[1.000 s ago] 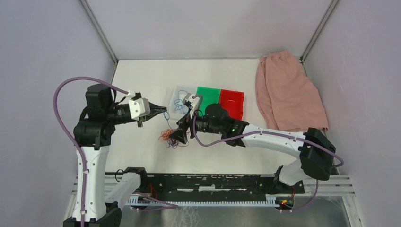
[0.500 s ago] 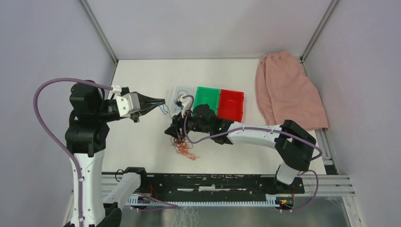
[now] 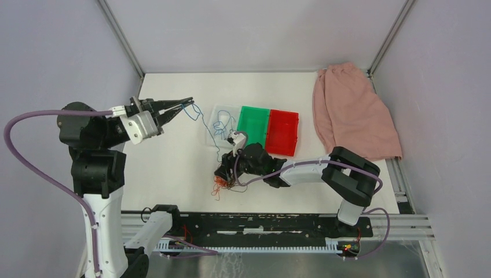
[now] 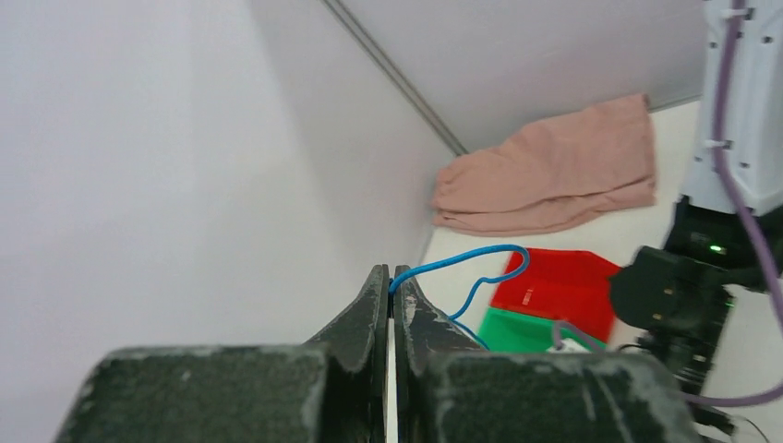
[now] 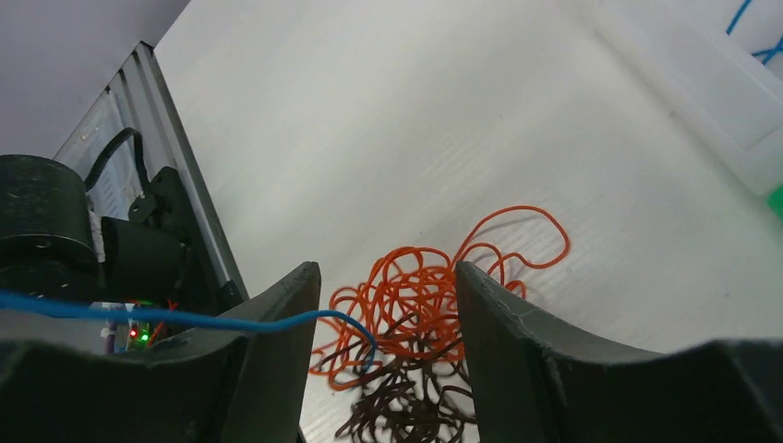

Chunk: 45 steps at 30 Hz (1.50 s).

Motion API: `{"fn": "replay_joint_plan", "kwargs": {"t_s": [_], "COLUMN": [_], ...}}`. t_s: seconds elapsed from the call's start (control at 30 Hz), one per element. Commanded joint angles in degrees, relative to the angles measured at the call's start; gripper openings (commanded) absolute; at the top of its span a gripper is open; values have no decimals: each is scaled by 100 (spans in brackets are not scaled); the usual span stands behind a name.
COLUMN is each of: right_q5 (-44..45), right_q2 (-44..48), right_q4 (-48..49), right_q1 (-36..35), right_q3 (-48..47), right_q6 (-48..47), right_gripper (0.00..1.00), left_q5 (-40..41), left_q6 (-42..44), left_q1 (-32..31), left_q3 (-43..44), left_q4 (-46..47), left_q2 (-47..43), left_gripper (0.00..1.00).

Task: Untangle the cables

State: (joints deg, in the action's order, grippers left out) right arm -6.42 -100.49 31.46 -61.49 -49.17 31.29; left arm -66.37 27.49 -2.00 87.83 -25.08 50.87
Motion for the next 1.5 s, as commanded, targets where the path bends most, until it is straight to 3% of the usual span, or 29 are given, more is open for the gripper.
{"fn": "replay_joint_plan", "kwargs": {"t_s": [0.0,0.13,0.27,0.5,0.67,0.93,1.23,1.47], "right_q5": [281,333,359,353,493,1162,2300,2668], "right_q2": [-40,-91,-137,105,584,1607,2406,2772], "right_q4": [745,942,1059,924,461,-591,-1903,-2319], "right_q1": [-26,-26,-29,-30,-27,-7,115,259], "right_q3": [258,466,601,677,645,563,431,514], "right_q6": [165,232,314,411,389,207,96,76], "right_gripper": [63,64,64,67,75,86,85,85], "left_q5": [841,1587,1808,1666,1731,1540,1961,2308], "left_q6": [-109,-372,-732,-965,-806,-1270,-1080,-595], "left_q1": [-2,-2,-2,-3,-2,-31,-288,-601], "left_q3": [287,166,255,213,-385,-1343,-1837,-1822], "left_q4": [1139,2194,2742,2626,2510,2619,2718,2720], "left_q2": [65,70,173,316,243,281,942,1762], "left_gripper": [3,3,3,3,3,3,3,3]}}
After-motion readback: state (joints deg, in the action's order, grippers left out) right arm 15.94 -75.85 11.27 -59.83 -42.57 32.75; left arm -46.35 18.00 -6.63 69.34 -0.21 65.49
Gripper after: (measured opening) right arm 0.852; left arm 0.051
